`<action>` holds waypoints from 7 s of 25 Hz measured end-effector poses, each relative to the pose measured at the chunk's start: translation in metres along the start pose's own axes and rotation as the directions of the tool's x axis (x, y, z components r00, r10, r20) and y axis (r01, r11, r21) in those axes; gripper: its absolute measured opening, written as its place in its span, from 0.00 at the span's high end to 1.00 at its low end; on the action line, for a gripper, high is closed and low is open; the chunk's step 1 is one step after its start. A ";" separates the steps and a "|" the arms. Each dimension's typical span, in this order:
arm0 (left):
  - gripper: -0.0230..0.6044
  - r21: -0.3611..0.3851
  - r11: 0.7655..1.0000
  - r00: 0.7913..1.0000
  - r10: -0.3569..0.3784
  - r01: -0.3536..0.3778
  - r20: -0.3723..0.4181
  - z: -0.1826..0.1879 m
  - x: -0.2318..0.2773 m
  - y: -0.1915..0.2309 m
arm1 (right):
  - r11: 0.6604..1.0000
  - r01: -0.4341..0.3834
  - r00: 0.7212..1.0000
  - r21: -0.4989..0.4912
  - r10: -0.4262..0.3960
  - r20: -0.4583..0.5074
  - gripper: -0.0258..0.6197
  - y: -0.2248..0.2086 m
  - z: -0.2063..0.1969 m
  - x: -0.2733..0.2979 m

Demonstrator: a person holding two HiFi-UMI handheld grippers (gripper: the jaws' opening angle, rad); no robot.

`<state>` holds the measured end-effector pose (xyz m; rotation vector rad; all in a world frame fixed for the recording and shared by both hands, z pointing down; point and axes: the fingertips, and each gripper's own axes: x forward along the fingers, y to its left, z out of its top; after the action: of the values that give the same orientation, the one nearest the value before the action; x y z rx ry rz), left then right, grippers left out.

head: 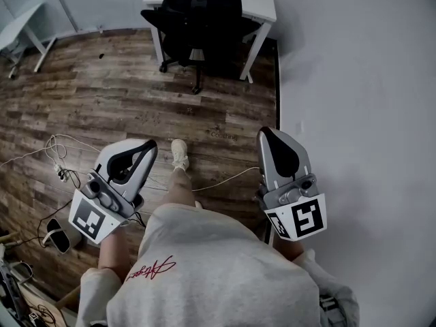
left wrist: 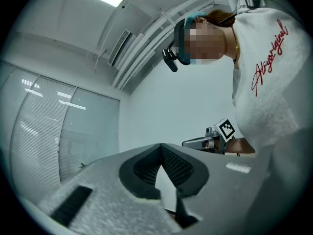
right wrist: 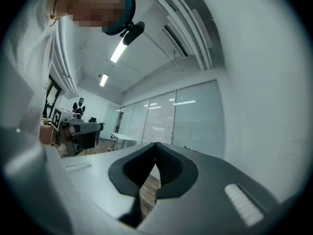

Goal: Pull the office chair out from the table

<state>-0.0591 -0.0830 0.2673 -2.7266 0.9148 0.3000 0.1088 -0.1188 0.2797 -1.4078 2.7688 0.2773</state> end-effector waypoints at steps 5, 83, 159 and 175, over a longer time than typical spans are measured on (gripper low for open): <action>0.97 0.019 1.000 1.000 -0.018 0.018 0.008 -0.005 0.015 0.013 | 1.000 0.023 1.000 -0.002 -0.023 -0.005 0.96 -0.013 -0.008 0.007; 0.94 0.018 1.000 0.889 0.008 0.001 -0.457 -0.228 0.259 0.438 | 0.996 -0.025 0.927 -0.086 -0.009 -0.375 0.96 -0.240 -0.147 0.434; 0.81 0.370 0.620 0.361 0.147 0.692 -0.921 -0.426 0.240 0.420 | 0.610 -0.644 0.504 -0.461 -0.115 -0.856 0.81 -0.205 -0.330 0.457; 0.82 0.372 0.631 0.355 0.160 0.680 -0.921 -0.421 0.241 0.391 | 0.636 -0.665 0.447 -0.391 -0.079 -0.891 0.80 -0.210 -0.329 0.428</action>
<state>-0.0617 -0.6455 0.5353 -1.9634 0.4426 -1.5206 0.0438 -0.6375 0.5294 -1.2470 4.1545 1.0580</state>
